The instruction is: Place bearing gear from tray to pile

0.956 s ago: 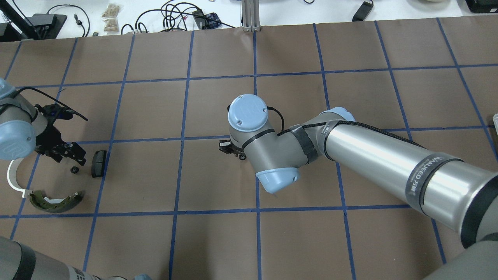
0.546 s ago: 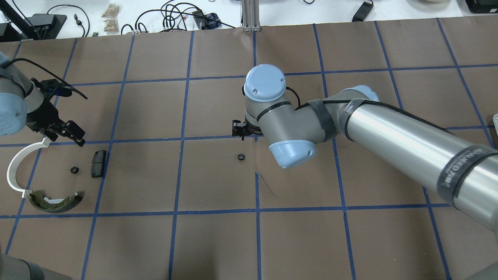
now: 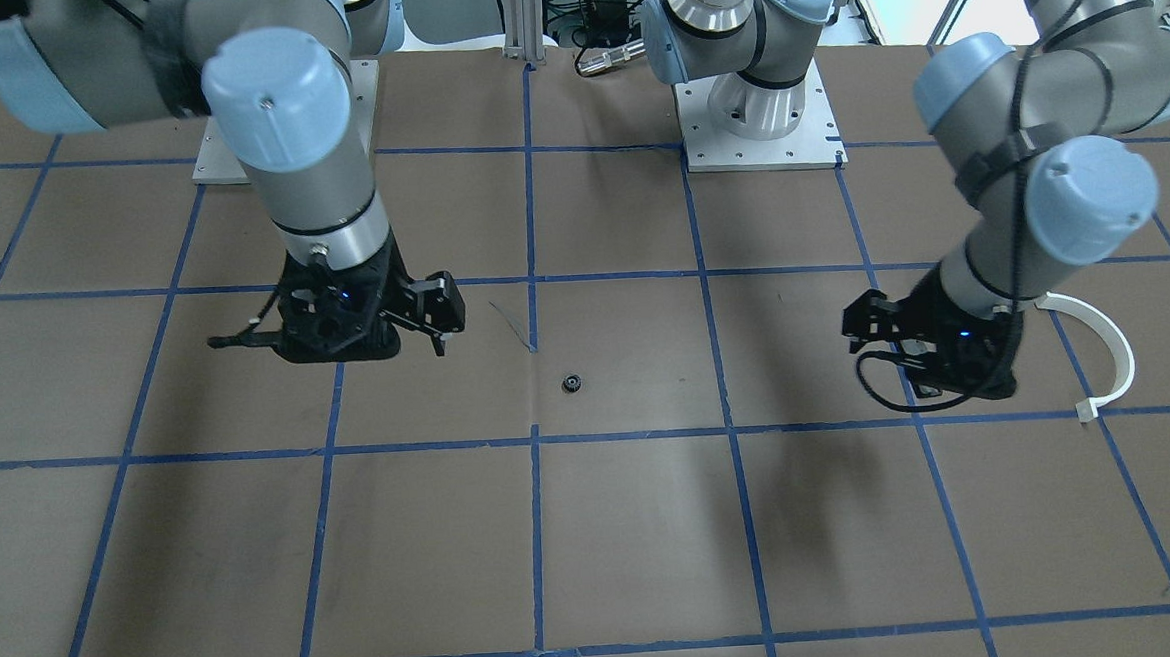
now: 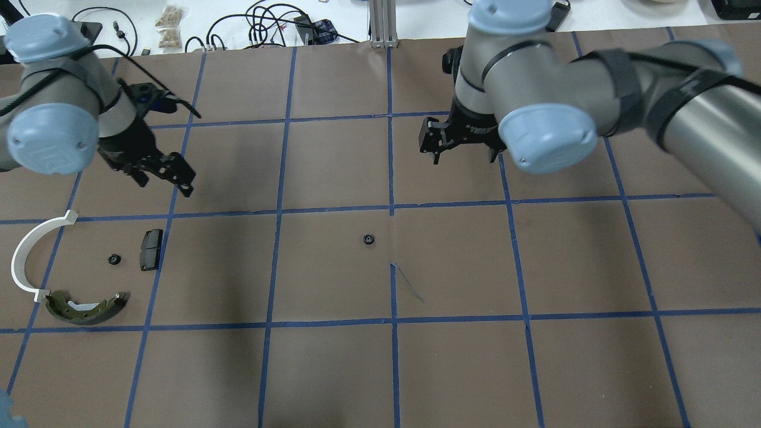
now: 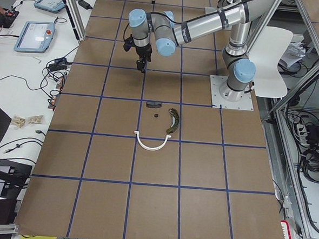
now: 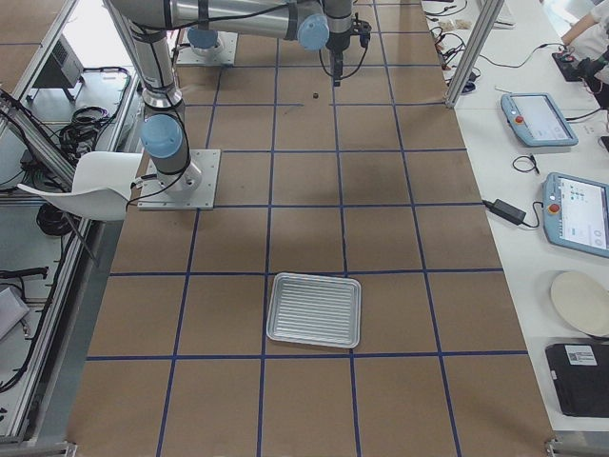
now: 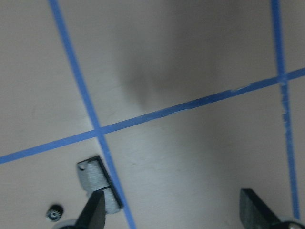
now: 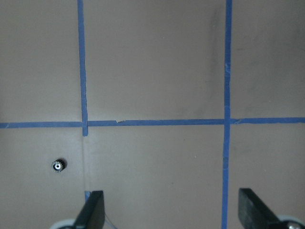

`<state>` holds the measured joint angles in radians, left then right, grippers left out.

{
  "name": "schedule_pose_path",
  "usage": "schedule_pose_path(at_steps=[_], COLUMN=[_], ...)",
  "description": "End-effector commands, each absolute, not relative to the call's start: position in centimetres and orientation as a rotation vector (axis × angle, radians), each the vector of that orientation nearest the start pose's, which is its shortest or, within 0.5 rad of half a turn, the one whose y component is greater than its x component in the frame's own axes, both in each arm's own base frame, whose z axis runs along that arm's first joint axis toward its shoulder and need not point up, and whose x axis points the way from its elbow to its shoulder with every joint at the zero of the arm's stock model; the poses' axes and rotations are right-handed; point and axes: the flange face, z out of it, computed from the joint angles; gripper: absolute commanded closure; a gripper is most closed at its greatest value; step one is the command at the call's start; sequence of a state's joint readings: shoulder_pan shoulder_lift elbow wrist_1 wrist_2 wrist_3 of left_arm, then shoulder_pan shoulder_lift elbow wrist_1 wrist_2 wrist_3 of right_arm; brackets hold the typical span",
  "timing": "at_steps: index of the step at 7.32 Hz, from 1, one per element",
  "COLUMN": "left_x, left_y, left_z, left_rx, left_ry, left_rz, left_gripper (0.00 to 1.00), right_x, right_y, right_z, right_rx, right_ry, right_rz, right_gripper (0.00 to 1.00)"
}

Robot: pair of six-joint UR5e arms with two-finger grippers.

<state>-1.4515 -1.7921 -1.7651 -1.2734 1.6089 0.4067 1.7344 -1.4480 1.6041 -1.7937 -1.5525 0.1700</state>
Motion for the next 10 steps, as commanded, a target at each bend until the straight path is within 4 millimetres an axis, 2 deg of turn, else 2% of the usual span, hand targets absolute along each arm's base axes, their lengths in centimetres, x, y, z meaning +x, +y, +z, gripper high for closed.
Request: schedule_pose_path(at_steps=[1, 2, 3, 4, 5, 6, 7, 10], left_x=[-18.6, -21.9, -24.2, -25.4, -25.9, -28.1, -29.3, -30.4], left_y=[-52.8, -52.0, -50.9, -50.0, -49.1, -48.3, -47.8, -48.8], left_z=[29.9, 29.3, 27.7, 25.5, 23.5, 22.8, 22.0, 19.6], left_rx=[0.378, 0.389, 0.368, 0.385, 0.401, 0.448, 0.486, 0.489], left_ry=[3.121, 3.122, 3.123, 3.128, 3.141, 3.179, 3.169, 3.184], left_rz=[0.167, 0.146, 0.120, 0.053, 0.058, 0.027, 0.037, -0.037], left_gripper=[0.00, 0.00, 0.00, 0.00, 0.00, 0.01, 0.01, 0.02], right_x=[20.7, 19.7, 19.1, 17.5, 15.8, 15.7, 15.2, 14.4], right_y=[-48.4, -47.3, -47.4, -48.2, -48.7, -50.1, -51.8, -51.9], right_z=[48.5, 50.0, 50.6, 50.6, 50.1, 48.8, 48.0, 47.9], right_rx=[-0.088, -0.132, -0.170, -0.115, -0.074, -0.098, -0.125, -0.074], right_ry=[3.137, 3.172, 3.171, 3.164, 3.169, 3.172, 3.171, 3.171], right_rz=[-0.075, -0.101, -0.138, -0.139, -0.104, -0.084, -0.100, -0.107], right_gripper=[0.00, 0.00, 0.00, 0.00, 0.00, 0.00, 0.00, 0.00])
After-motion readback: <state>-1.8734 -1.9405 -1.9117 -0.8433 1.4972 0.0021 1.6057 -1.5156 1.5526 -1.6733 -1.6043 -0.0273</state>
